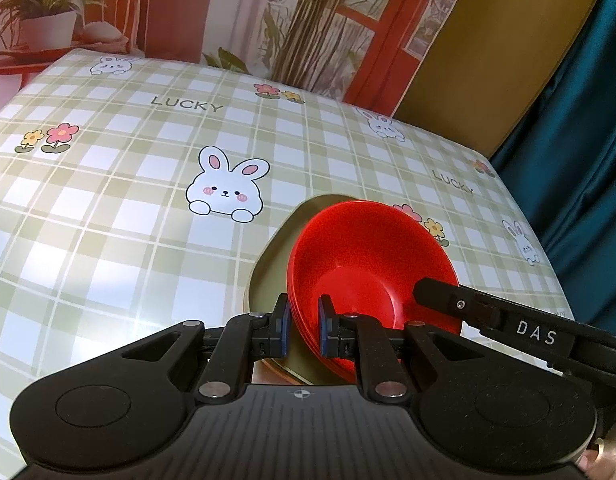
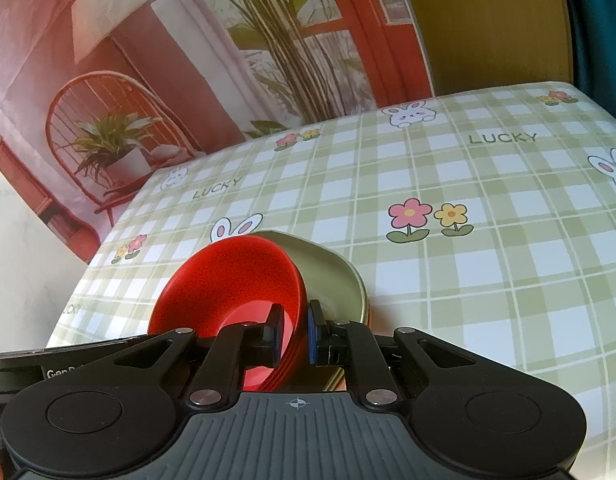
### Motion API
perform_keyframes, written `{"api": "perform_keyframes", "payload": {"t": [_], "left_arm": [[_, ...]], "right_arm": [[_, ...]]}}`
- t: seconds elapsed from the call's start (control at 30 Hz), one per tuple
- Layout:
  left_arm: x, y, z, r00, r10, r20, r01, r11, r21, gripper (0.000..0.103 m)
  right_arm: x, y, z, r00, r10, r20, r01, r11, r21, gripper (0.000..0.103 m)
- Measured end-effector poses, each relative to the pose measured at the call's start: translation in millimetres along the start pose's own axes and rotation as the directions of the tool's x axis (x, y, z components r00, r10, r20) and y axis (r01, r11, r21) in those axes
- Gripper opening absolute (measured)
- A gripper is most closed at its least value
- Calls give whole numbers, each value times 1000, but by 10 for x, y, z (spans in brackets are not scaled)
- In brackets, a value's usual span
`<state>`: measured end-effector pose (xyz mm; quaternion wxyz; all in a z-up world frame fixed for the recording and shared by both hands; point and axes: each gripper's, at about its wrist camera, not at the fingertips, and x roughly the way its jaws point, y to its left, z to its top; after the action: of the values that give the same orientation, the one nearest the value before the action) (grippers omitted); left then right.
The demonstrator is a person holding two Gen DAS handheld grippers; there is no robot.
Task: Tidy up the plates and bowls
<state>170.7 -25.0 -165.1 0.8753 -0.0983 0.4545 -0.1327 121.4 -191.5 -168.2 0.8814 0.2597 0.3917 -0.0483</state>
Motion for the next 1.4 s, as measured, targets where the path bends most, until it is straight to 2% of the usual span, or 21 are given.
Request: {"api": "perform_keyframes", "payload": {"t": [0.43,0.73,1.07,1.13,1.2,1.27,1.33,1.4], "left_arm": [[-16,-12,14,1000,4,-1,-4,1000,25,15],[-59,-27,38,1000,3,9,-4,998,57,15],[-233,-65,94,997,4,79,-14,992,128,23],[-290,-85,119,995,4,99,-19,989,147,27],[-356,-98,143,992,7,123,-27,987,161,37],[-428,-118,174,989,10,150,-37,983,179,41],[-527,-164,201,983,3,186,-43,976,211,51],[-633,-209,226,973,8,229,-64,969,239,69]], "right_arm": [[-16,45,0,1000,-27,6,27,999,-39,12],[-105,87,28,998,-49,37,52,996,-68,18],[-277,136,103,991,-98,97,107,989,-99,21],[-319,152,135,988,-108,111,120,987,-111,22],[-361,177,167,985,-117,127,133,984,-121,25],[-415,199,208,981,-127,147,146,981,-130,26],[-474,218,254,977,-136,167,159,978,-138,30],[-532,230,302,973,-143,183,170,975,-144,34]]}}
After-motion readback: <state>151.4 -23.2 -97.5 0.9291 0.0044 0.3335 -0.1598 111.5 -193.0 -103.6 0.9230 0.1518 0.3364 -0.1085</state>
